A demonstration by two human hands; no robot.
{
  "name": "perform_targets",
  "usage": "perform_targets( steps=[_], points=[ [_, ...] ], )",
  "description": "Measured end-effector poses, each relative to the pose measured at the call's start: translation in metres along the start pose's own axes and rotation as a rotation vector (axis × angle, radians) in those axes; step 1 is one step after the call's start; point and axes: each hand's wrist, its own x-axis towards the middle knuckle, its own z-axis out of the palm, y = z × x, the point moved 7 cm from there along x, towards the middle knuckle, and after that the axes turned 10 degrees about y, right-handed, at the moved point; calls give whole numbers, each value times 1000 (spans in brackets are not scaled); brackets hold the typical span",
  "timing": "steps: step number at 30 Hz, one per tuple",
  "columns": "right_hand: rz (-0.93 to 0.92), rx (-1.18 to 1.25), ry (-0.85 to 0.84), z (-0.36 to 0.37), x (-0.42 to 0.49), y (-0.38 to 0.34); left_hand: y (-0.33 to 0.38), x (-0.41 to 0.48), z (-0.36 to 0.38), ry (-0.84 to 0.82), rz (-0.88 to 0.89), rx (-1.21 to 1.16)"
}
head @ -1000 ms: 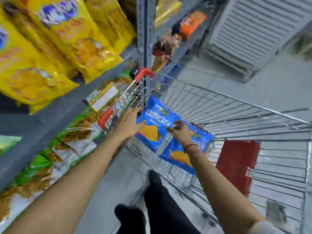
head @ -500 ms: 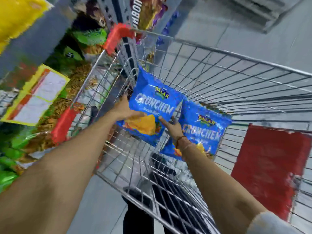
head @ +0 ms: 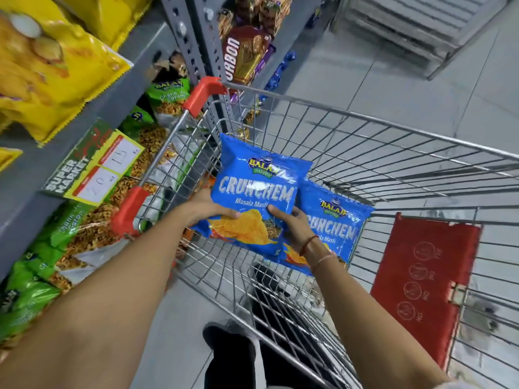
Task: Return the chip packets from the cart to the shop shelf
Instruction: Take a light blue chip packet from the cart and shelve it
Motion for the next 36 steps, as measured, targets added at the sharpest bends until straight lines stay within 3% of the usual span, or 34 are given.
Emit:
perform_targets(
  steps=[10,14,19,26,30,36],
  points=[
    [-443,90,-6,-19,-150,-123,106,-130,-57,78,384,-75],
    [-644,11,8,-10,-204,-184,168,-209,-100,199,585,-157],
    [-950,105,-95,13,-292,-266,227,-314,-161,368,843,-208],
    [-1244,201,-270,55,-432,-354,268,-460,-245,717,1142,-228],
    [-1372,221,-390,99,-498,-394,269,-522,-296,946,1210,-267],
    [-1471,178,-552,189,-558,-433,245,-580,-362,1160,1187,-412]
  ],
)
